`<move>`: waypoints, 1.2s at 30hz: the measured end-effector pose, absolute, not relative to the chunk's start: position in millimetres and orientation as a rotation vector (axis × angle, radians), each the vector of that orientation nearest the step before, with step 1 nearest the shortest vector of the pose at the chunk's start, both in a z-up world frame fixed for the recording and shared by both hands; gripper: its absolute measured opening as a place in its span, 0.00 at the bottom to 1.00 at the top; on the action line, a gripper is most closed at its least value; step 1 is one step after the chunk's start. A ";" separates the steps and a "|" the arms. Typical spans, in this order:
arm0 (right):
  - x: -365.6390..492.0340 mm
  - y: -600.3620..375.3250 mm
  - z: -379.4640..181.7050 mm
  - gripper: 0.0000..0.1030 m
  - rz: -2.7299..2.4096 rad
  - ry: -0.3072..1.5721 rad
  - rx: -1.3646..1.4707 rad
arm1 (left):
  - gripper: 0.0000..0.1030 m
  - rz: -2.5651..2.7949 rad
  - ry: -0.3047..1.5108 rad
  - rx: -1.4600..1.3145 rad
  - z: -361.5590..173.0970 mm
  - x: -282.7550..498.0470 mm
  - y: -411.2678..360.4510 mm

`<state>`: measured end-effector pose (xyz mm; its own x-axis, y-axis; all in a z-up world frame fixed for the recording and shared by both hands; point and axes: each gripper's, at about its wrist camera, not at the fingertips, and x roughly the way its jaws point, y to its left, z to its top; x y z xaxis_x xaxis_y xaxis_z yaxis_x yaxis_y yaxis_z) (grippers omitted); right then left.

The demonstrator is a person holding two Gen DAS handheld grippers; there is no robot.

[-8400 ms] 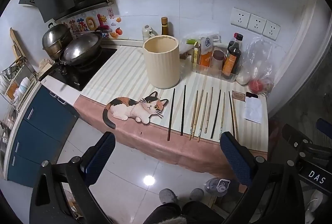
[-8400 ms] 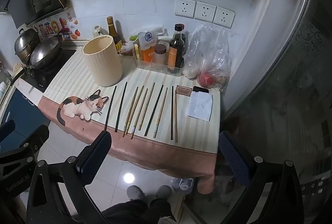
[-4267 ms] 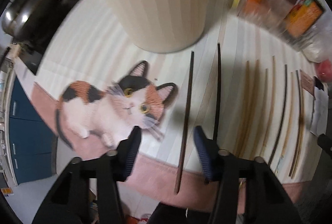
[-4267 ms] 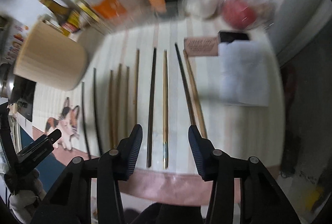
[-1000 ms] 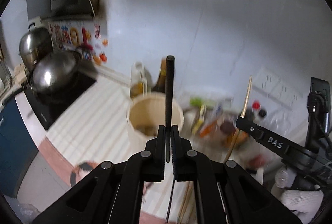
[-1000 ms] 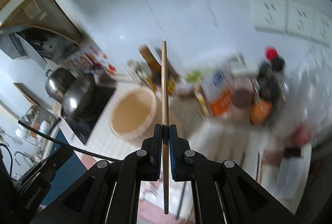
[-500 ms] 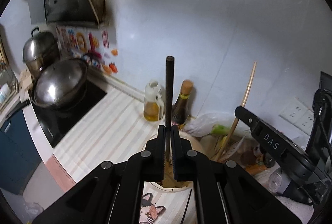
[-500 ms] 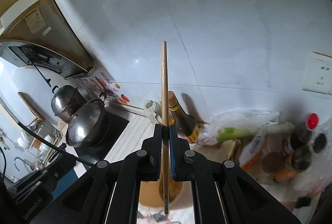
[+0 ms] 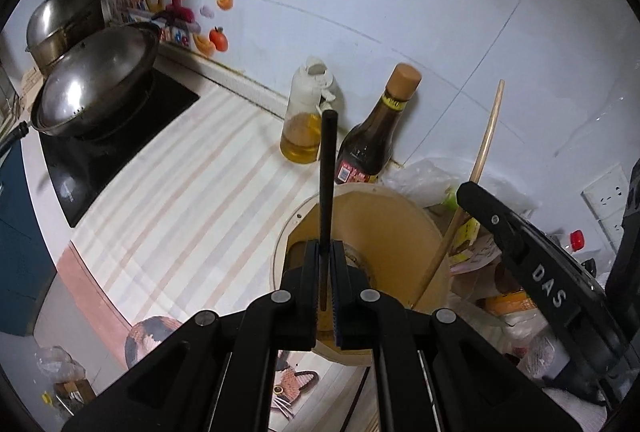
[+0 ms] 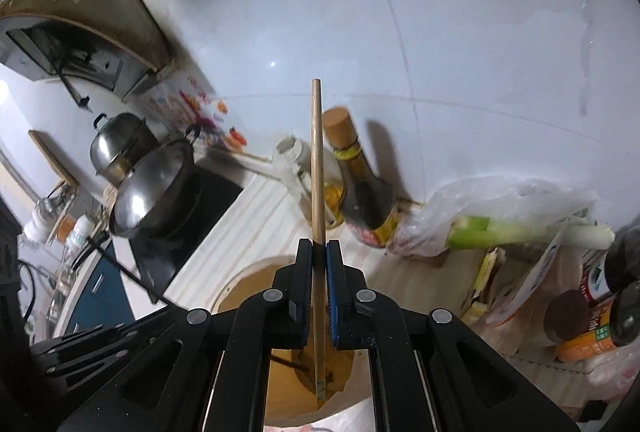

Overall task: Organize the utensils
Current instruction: 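Open both tools to drop the chopsticks into the holder, then grasp a dark chopstick with the left tool while the right tool grasps another dark chopstick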

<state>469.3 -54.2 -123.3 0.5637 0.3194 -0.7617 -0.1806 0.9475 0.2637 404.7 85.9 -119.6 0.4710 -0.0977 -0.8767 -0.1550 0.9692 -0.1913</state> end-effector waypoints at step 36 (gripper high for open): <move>310.2 -205.0 -130.4 1.00 -0.115 1.006 0.224 | 1.00 0.049 1.058 -0.138 -152.1 290.7 46.5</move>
